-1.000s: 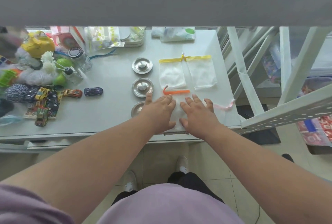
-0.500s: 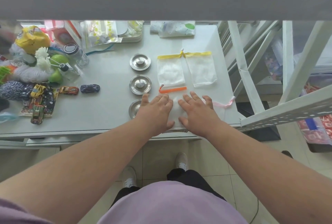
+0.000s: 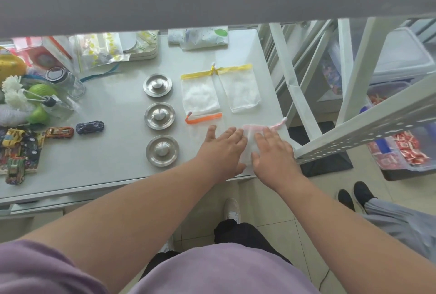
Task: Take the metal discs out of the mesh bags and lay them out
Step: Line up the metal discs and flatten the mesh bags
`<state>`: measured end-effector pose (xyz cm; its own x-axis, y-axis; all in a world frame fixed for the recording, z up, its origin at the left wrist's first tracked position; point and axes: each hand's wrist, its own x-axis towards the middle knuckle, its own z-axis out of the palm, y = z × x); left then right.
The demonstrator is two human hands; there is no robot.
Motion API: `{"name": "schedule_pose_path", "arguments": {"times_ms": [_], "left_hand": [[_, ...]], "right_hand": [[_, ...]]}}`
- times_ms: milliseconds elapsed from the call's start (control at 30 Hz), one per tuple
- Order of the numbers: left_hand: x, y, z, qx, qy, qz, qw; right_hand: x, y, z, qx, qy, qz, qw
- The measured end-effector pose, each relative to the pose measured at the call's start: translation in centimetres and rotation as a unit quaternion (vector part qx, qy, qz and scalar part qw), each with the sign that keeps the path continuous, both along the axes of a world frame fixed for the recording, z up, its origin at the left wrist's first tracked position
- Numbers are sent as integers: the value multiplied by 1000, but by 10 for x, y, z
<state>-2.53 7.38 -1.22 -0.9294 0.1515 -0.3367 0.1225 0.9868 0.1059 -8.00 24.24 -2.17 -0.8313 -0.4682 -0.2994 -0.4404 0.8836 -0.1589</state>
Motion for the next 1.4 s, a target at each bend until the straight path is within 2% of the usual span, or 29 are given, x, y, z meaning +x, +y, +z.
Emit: {"name": "schedule_pose_path", "arguments": {"times_ms": [200, 600, 800, 933, 1133, 1400], "left_hand": [[-7, 11, 0, -24, 5, 36, 999], [-20, 12, 0, -54, 7, 100, 994], [-9, 2, 0, -43, 25, 106, 993], [3, -12, -2, -72, 41, 161, 983], [13, -27, -9, -15, 19, 161, 987], [18, -28, -10, 0, 23, 158, 987]], "right_hand": [[-27, 1, -6, -3, 5, 48, 999], [-49, -1, -12, -20, -3, 62, 998], [-35, 0, -9, -42, 40, 52, 997], [-19, 2, -13, -32, 31, 53, 998], [-20, -11, -15, -42, 11, 49, 998], [-16, -16, -16, -72, 6, 70, 995]]}}
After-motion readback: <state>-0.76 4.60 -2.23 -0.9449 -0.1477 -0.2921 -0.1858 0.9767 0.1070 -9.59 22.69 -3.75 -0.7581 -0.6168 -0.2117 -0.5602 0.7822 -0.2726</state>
